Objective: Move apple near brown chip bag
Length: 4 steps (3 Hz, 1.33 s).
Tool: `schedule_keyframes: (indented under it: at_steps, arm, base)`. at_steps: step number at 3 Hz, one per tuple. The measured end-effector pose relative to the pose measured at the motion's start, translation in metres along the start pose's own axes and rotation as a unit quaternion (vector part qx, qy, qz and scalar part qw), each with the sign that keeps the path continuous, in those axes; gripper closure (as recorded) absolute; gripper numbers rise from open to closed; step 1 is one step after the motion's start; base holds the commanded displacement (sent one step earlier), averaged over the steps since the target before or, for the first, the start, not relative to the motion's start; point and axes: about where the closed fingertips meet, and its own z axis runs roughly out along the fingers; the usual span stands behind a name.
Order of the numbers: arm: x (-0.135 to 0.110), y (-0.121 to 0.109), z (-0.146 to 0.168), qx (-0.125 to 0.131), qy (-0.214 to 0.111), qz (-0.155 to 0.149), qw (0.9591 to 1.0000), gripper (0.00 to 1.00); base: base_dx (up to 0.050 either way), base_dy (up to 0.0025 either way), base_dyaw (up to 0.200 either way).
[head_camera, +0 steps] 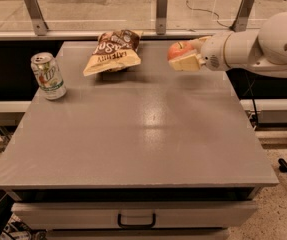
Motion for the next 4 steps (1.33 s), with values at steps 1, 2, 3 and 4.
schedule_keyframes:
  at_steps: [1,2,3,4]
  arm:
    - [0.01,-0.013,0.016,0.021,0.006,0.01,0.9997,1.0]
    - [0.022,-0.023,0.035,0.037,0.01,0.018,0.9991,1.0]
    - [0.031,-0.023,0.054,0.035,-0.002,0.023,0.9991,1.0]
    - [0.033,-0.018,0.065,0.029,-0.028,0.022,0.9989,1.0]
  base:
    - [0.0,0.0,0.0]
    - [0.0,0.0,0.0]
    - [0.0,0.0,0.0]
    - [0.0,0.0,0.0]
